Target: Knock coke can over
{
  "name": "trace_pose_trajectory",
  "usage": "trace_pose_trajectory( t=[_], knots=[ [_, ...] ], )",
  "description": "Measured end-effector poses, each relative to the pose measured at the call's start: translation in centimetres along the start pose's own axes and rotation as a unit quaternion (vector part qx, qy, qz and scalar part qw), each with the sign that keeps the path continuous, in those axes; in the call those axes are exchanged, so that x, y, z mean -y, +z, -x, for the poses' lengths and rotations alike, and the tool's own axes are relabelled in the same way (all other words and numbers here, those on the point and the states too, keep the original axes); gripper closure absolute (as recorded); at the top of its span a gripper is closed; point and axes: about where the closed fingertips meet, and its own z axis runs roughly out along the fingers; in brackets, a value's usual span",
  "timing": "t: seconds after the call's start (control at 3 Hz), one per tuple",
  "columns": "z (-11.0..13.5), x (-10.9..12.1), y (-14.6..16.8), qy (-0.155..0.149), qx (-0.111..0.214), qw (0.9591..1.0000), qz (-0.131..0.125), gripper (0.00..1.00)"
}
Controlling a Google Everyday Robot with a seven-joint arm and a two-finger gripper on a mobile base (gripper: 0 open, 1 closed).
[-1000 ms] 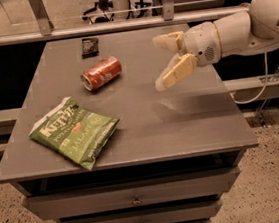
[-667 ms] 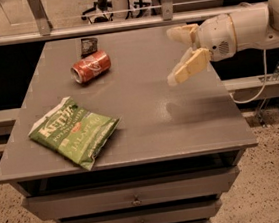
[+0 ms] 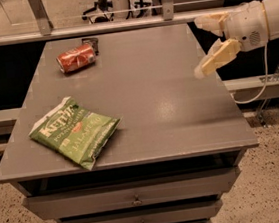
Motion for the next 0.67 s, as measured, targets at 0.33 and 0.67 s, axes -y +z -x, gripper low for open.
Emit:
trace_pose_trajectory(
  t=[0.33, 0.67],
  knots=[
    [-0.6, 0.6, -1.8, -0.006, -0.013, 0.9998, -0.011, 0.00],
    [-1.1, 0.8, -3.5, -0.007, -0.031, 0.9993, -0.020, 0.00]
  ],
)
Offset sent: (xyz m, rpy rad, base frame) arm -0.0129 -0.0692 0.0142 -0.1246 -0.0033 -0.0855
